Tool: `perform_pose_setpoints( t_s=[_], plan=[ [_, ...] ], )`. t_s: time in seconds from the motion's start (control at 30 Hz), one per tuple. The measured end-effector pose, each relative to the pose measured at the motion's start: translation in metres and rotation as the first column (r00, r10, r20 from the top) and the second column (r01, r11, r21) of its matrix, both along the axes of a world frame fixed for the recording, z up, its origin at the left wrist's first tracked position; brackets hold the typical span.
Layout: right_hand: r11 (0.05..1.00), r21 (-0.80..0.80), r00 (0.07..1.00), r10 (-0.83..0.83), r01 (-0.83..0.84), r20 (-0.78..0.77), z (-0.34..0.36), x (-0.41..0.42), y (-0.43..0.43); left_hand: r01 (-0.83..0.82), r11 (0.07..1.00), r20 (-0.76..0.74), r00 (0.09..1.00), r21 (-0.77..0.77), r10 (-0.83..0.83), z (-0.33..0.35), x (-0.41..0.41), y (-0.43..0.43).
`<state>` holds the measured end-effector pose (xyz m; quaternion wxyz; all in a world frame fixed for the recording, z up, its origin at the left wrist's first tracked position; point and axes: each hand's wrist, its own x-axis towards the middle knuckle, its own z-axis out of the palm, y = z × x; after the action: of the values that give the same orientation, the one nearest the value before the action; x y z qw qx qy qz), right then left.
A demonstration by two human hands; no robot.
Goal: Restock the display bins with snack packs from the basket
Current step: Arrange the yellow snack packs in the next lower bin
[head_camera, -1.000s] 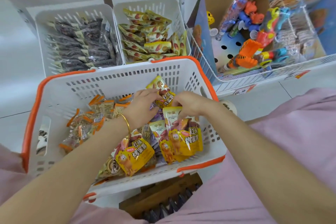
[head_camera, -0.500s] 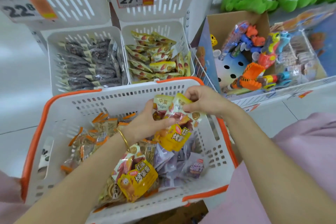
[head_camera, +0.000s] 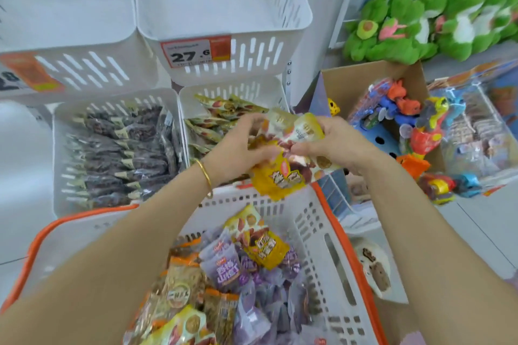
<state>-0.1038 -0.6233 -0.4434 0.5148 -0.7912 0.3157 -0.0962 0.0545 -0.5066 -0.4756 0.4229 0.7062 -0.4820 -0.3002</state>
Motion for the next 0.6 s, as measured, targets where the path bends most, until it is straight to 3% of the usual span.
perform_pose_setpoints(
  t_s=[0.1, 0.17, 0.23, 0.33, 0.4, 0.5, 0.6],
  plan=[
    [0.928, -0.206, 0.945, -0.279, 0.312, 0.174, -0.020, 0.010, -0.029, -0.158, 0.987, 0.274, 0.948, -0.032, 0.160, -0.018, 0.032, -0.039],
    [0.838, -0.319, 0.894, -0.381, 0.442, 0.238, -0.037, 0.022, -0.039, -0.113, 0.993, 0.559, 0.826, 0.045, 0.069, -0.035, 0.052, -0.062],
    [0.788, -0.369, 0.865, -0.399, 0.493, 0.304, -0.053, 0.038, -0.044, -0.059, 0.977, 0.753, 0.647, 0.206, -0.120, -0.052, 0.066, -0.084],
    [0.778, -0.399, 0.854, -0.322, 0.485, 0.409, -0.071, 0.061, -0.052, -0.119, 0.919, 0.841, 0.459, 0.376, -0.285, -0.069, 0.077, -0.103],
    [0.749, -0.484, 0.871, -0.251, 0.451, 0.423, -0.081, 0.074, -0.055, -0.186, 0.908, 0.875, 0.395, 0.374, -0.280, -0.076, 0.085, -0.101],
    [0.745, -0.541, 0.907, -0.213, 0.391, 0.363, -0.091, 0.086, -0.058, -0.263, 0.913, 0.915, 0.343, 0.310, -0.212, -0.086, 0.093, -0.088],
    [0.792, -0.506, 0.932, -0.215, 0.341, 0.292, -0.089, 0.090, -0.063, -0.311, 0.900, 0.909, 0.377, 0.306, -0.179, -0.091, 0.096, -0.081]
  ],
)
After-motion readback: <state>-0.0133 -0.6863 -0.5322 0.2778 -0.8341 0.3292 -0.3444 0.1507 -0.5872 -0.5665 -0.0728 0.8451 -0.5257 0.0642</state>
